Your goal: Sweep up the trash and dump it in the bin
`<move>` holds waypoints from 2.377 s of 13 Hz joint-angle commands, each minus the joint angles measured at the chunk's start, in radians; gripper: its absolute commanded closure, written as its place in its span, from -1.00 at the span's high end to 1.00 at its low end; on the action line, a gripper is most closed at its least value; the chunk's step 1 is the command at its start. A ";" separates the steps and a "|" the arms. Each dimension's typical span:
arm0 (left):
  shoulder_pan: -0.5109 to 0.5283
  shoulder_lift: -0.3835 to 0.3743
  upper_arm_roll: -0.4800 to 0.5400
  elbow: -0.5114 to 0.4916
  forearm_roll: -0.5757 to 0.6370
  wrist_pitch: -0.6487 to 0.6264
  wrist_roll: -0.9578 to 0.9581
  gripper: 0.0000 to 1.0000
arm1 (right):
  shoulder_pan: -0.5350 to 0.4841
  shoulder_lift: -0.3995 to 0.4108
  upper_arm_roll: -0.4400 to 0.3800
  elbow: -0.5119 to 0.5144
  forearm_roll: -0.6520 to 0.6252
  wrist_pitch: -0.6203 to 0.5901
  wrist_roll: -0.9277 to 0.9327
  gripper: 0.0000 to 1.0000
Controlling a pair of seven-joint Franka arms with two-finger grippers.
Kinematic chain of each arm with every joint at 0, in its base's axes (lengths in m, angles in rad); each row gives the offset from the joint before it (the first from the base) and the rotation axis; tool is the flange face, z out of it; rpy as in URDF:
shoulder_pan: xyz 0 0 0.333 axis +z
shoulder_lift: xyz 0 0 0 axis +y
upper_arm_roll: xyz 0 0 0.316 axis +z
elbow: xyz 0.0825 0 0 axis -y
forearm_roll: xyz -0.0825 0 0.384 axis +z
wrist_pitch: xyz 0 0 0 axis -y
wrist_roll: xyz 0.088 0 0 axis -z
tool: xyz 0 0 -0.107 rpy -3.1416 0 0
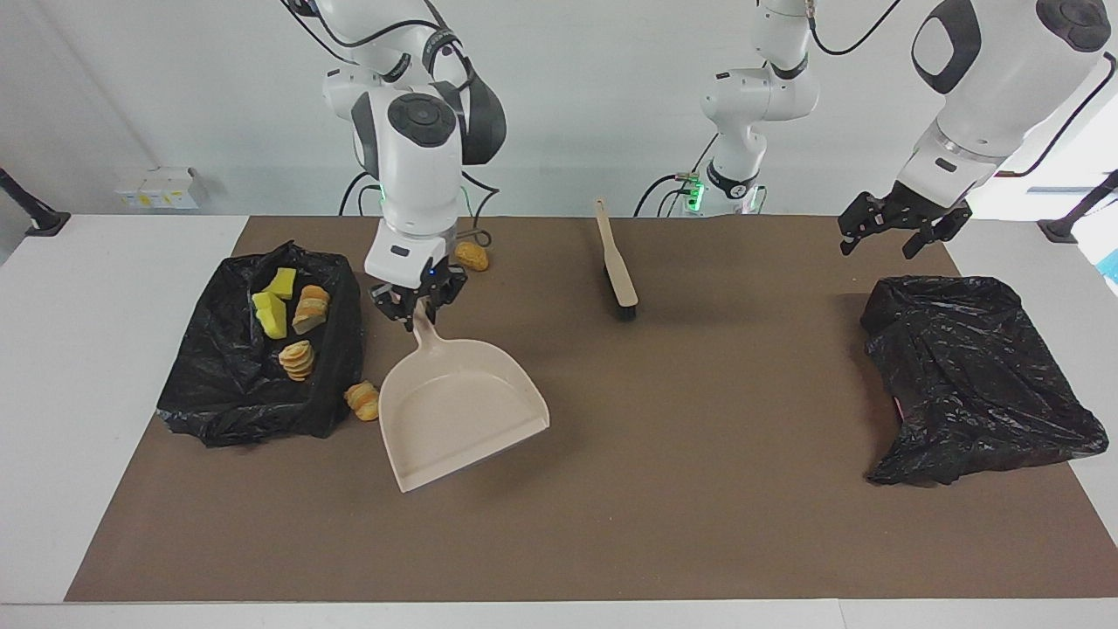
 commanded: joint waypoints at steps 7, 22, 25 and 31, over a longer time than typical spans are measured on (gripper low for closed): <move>0.017 0.003 0.001 0.019 0.008 0.001 0.013 1.00 | 0.288 0.484 -0.005 0.540 0.058 -0.027 0.612 -1.00; 0.014 0.002 0.001 0.021 0.010 0.001 0.014 1.00 | 0.356 0.609 0.038 0.622 0.193 0.002 0.797 -0.71; 0.016 0.002 0.001 0.021 0.010 0.001 0.014 1.00 | 0.348 0.601 0.033 0.619 0.178 -0.022 0.776 -0.21; -0.006 -0.001 -0.013 0.013 0.005 0.007 0.008 1.00 | 0.333 0.532 0.029 0.608 0.181 -0.011 0.742 0.23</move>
